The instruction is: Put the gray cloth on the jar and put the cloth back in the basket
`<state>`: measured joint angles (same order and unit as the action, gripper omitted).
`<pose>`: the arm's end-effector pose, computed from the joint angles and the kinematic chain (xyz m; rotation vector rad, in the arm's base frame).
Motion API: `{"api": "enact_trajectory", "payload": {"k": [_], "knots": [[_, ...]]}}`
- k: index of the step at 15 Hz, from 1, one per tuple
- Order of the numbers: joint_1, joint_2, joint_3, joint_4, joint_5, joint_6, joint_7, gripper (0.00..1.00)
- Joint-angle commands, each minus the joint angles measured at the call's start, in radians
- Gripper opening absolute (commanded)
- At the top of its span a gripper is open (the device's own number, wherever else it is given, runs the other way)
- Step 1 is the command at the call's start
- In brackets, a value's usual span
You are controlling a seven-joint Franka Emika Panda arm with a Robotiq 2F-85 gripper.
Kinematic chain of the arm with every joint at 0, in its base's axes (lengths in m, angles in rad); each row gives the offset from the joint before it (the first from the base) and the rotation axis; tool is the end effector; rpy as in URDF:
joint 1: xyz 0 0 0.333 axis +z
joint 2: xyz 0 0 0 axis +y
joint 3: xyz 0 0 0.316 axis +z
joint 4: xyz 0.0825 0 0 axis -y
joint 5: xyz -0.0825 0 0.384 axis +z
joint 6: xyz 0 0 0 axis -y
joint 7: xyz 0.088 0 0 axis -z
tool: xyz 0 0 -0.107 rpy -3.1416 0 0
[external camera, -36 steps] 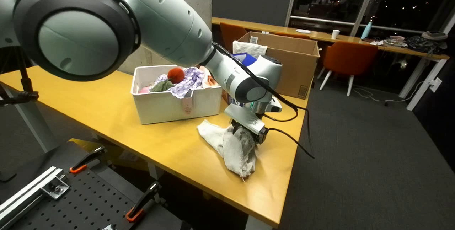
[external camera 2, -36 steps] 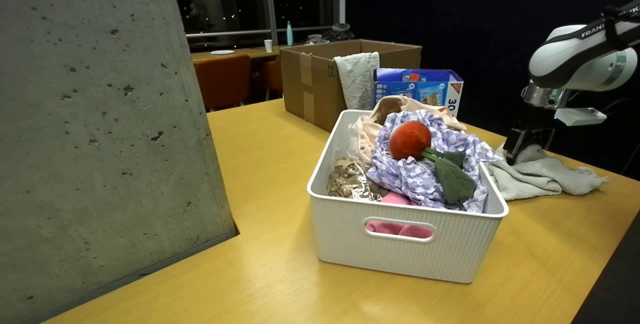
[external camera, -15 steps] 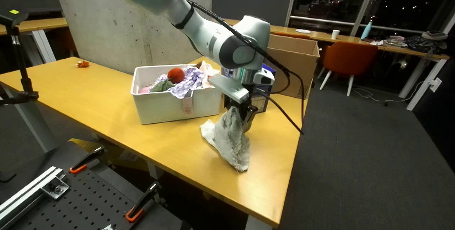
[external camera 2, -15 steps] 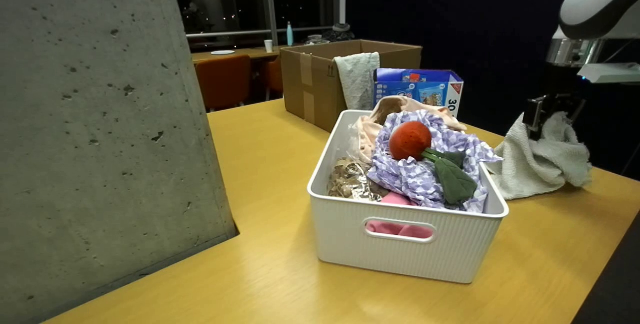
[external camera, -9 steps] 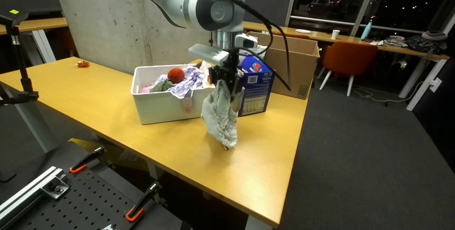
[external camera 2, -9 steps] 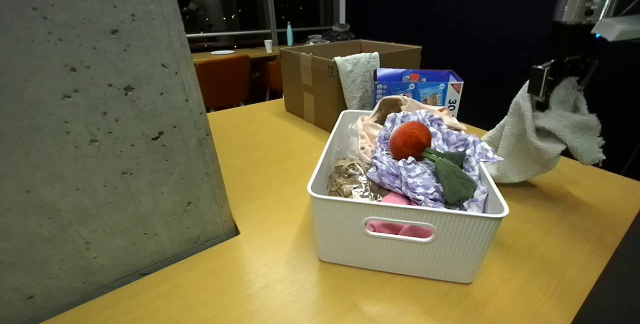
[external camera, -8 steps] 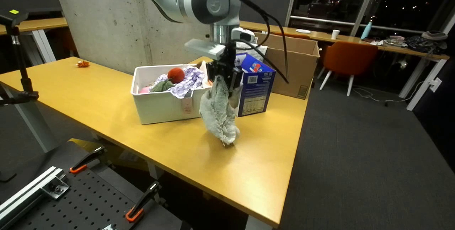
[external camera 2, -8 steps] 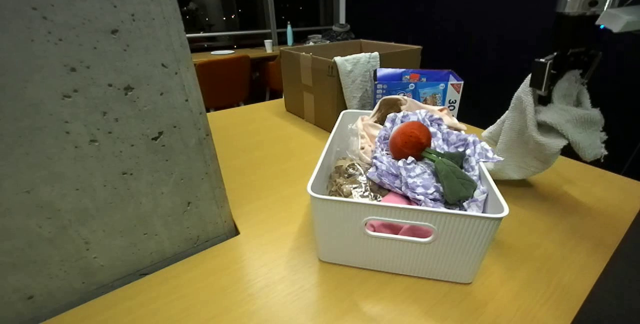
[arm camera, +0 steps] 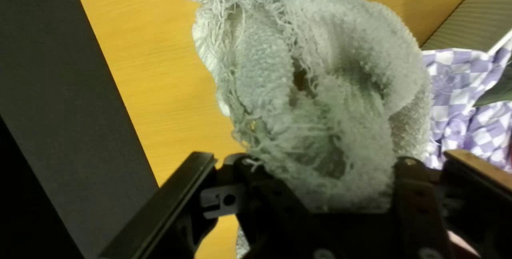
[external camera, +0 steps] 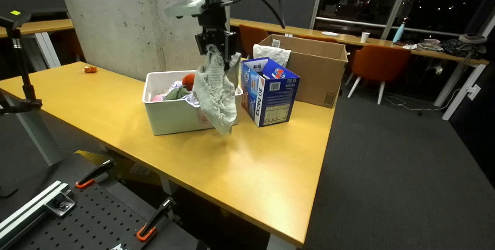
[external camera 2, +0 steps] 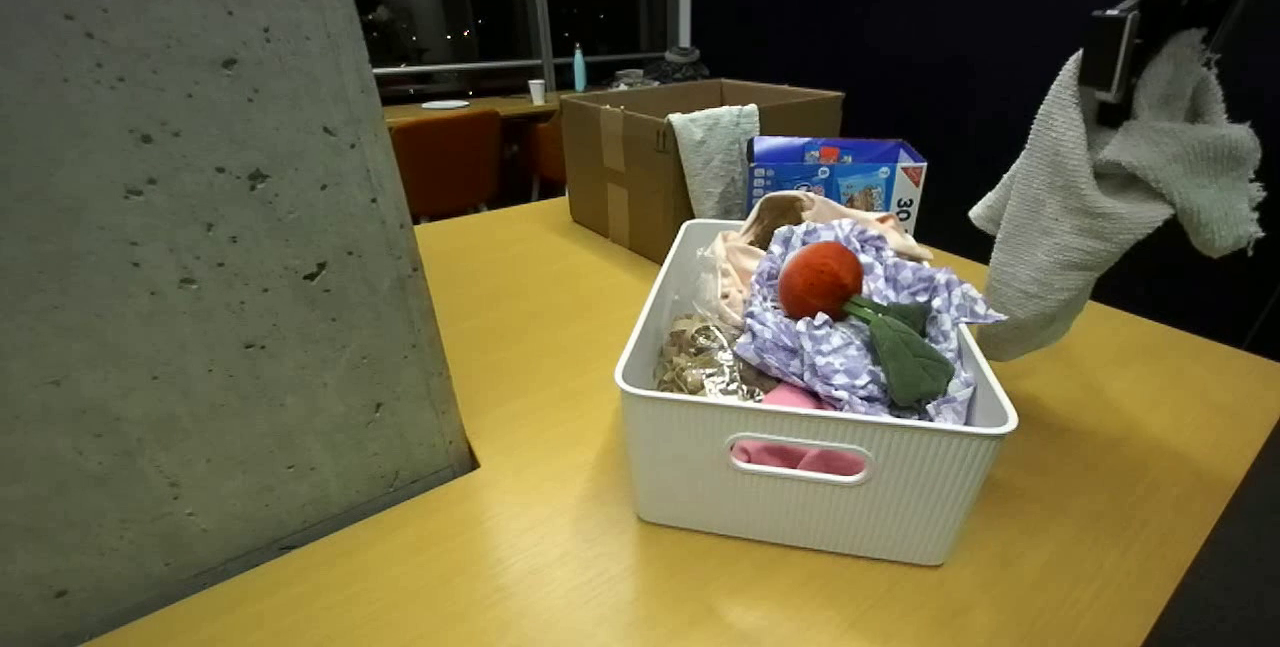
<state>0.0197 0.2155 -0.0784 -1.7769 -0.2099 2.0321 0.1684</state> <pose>0.6233 -0.0455 0.4405 2.9300 -0.1980 0.0750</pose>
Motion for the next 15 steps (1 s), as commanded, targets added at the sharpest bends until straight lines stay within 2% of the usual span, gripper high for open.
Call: {"api": "enact_trajectory", "payload": {"k": [1, 5, 8, 12, 15], "knots": [[0.035, 0.011, 0.041, 0.058, -0.037, -0.041, 0.001, 0.25], [0.083, 0.088, 0.086, 0.194, -0.055, -0.081, -0.025, 0.25], [0.136, 0.168, 0.111, 0.341, -0.093, -0.144, -0.031, 0.25], [0.203, 0.297, 0.122, 0.551, -0.141, -0.213, -0.069, 0.25], [0.215, 0.41, 0.117, 0.671, -0.122, -0.231, -0.119, 0.25]]}}
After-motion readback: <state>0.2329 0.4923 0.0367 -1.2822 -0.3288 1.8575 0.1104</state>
